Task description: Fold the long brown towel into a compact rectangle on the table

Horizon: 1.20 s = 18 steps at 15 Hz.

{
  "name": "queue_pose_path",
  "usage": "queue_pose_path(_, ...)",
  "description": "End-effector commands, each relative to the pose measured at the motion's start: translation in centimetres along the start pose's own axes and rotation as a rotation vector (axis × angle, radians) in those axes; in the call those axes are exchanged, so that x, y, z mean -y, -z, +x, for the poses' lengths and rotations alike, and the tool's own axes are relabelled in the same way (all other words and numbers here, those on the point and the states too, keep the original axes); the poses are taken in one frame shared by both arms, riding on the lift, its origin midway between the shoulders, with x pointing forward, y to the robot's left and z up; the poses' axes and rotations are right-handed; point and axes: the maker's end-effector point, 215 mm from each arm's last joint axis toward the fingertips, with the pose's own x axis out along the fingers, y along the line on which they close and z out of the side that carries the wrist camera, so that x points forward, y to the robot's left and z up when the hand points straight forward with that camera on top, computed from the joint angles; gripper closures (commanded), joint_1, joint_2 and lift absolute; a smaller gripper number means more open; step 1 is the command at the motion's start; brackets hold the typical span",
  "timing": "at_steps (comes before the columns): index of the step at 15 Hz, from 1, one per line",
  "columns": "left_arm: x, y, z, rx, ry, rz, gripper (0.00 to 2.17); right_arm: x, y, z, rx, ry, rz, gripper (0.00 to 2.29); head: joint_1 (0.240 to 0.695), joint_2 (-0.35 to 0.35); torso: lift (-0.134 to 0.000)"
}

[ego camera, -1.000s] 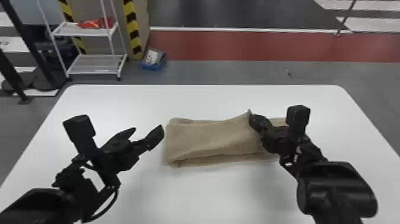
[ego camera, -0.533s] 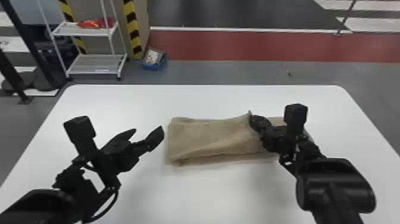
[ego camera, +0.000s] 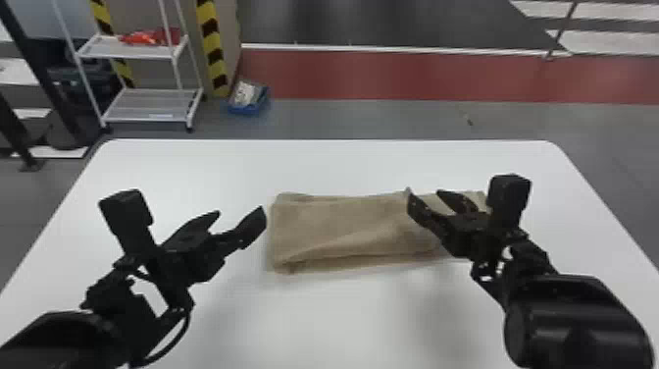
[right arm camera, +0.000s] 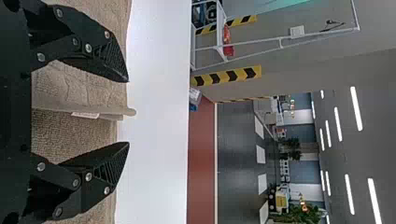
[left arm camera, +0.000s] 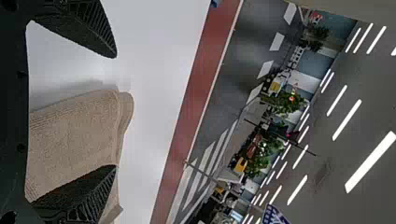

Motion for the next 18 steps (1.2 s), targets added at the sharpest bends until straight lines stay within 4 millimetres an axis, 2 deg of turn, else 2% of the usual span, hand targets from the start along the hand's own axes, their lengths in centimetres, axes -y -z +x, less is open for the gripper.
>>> queue_pose_path(1,-0.1,0.4,0.0,-0.006,-0.001,-0.004,0.04,0.8,1.9,-0.8,-0.080,0.025,0.038,0.08,0.695,-0.048,-0.124)
queue_pose_path(3,0.1,0.5,0.0,-0.007,0.005,-0.009,0.04,1.3,3.1,-0.9,-0.126,0.036,0.059,0.09,0.695,-0.057,-0.124)
queue_pose_path(6,0.1,0.7,-0.1,-0.008,0.007,-0.011,0.04,0.8,4.2,-0.7,-0.146,0.025,0.090,0.17,0.695,-0.065,-0.124)
queue_pose_path(10,0.1,0.9,-0.4,-0.009,0.012,-0.016,0.04,0.2,4.2,-0.3,-0.166,0.012,0.099,0.57,0.695,-0.061,-0.124)
queue_pose_path(16,0.0,0.6,-0.6,0.006,0.014,-0.026,0.04,-0.3,4.5,-0.1,-0.190,0.004,0.105,0.59,0.695,-0.050,-0.124)
queue_pose_path(18,0.2,0.7,-0.5,0.005,0.017,-0.029,0.04,-0.6,4.6,-0.1,-0.197,-0.008,0.109,0.94,0.695,-0.047,-0.124)
